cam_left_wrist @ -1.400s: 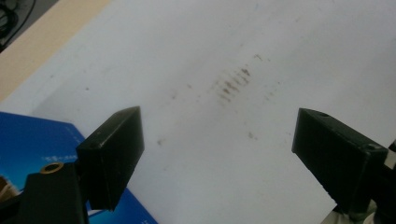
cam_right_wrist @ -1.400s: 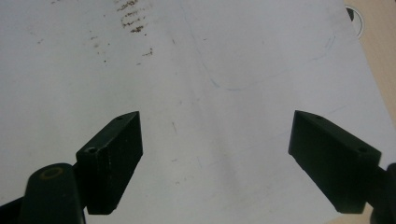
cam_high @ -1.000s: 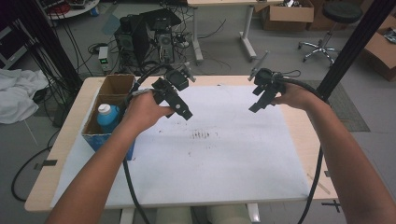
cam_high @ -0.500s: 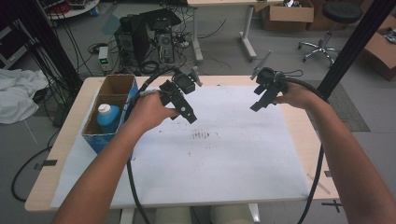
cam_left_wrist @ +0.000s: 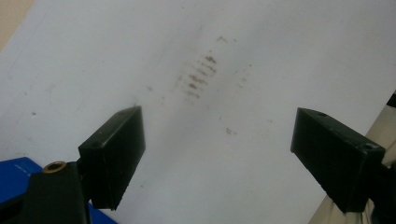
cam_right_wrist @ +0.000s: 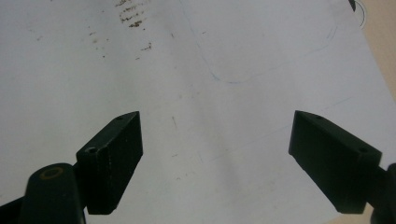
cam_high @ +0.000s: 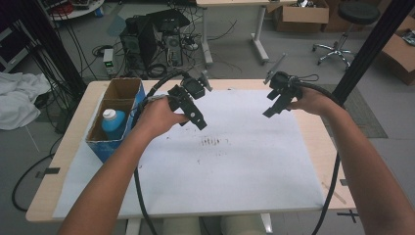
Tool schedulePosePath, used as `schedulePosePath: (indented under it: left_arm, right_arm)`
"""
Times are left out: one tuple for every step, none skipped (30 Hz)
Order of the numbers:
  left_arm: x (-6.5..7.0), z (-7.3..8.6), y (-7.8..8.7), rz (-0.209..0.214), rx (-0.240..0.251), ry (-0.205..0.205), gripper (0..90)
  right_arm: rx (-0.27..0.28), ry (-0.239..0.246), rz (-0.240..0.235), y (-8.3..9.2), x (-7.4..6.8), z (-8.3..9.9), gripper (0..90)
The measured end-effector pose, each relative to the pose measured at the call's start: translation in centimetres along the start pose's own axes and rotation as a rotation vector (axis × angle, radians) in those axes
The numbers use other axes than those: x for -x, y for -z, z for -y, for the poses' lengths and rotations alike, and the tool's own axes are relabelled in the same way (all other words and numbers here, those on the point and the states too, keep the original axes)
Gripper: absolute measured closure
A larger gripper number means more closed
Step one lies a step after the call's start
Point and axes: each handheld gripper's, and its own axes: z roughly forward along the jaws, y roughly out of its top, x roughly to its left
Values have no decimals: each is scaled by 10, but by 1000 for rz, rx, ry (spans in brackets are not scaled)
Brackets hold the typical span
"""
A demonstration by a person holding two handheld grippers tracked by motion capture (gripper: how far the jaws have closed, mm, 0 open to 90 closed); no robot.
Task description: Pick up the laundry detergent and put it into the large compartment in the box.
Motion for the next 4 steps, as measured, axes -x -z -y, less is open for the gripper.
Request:
schedulePosePath:
  left_arm:
    - [0, 1, 0, 2, 1, 1, 187]
    - [-1, 2, 0, 1, 3, 3, 187]
    - [-1, 3, 0, 1, 7, 5, 187]
    - [-1, 4, 0, 1, 11, 8, 187]
  right_arm:
    - [-3, -1, 1, 0, -1, 0, 174]
    - [-1, 1, 4, 0, -1, 0, 174]
    - [-5, 3, 4, 0, -3, 0, 174]
    - [-8, 3, 5, 0, -4, 0, 174]
